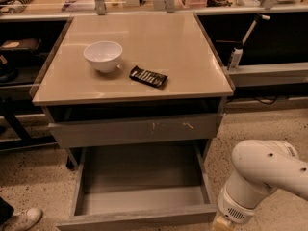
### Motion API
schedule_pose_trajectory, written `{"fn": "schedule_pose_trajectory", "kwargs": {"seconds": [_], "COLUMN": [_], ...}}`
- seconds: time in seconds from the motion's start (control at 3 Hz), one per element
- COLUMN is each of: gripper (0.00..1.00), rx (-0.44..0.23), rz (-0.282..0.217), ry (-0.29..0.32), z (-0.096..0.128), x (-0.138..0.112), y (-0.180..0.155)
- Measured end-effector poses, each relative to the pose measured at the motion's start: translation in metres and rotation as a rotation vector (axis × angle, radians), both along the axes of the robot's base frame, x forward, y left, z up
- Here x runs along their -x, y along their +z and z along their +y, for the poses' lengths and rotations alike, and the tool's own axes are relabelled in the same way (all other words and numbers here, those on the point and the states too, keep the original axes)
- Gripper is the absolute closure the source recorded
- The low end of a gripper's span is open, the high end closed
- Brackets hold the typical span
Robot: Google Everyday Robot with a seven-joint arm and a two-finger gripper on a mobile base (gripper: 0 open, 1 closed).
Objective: Close middle drawer
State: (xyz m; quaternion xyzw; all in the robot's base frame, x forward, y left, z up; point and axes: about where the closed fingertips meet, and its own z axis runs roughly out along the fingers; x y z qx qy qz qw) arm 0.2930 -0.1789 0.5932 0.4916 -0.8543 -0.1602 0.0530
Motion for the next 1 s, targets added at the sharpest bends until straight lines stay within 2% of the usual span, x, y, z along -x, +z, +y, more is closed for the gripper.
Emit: {"fn": "schedule_pose_trajectory", "kwargs": {"seconds": [0.33, 0.67, 1.0], "gripper": [1.00, 1.00, 1.00], "rx": [0.000, -0.010, -0.028], "rz": [0.000, 0.061, 0.130], "ry": [0.000, -0.018, -0.067], "z": [0.000, 0.003, 0.007], "x": [0.000, 0.009, 0.013], "y": [0.000, -0.033, -0.083]}}
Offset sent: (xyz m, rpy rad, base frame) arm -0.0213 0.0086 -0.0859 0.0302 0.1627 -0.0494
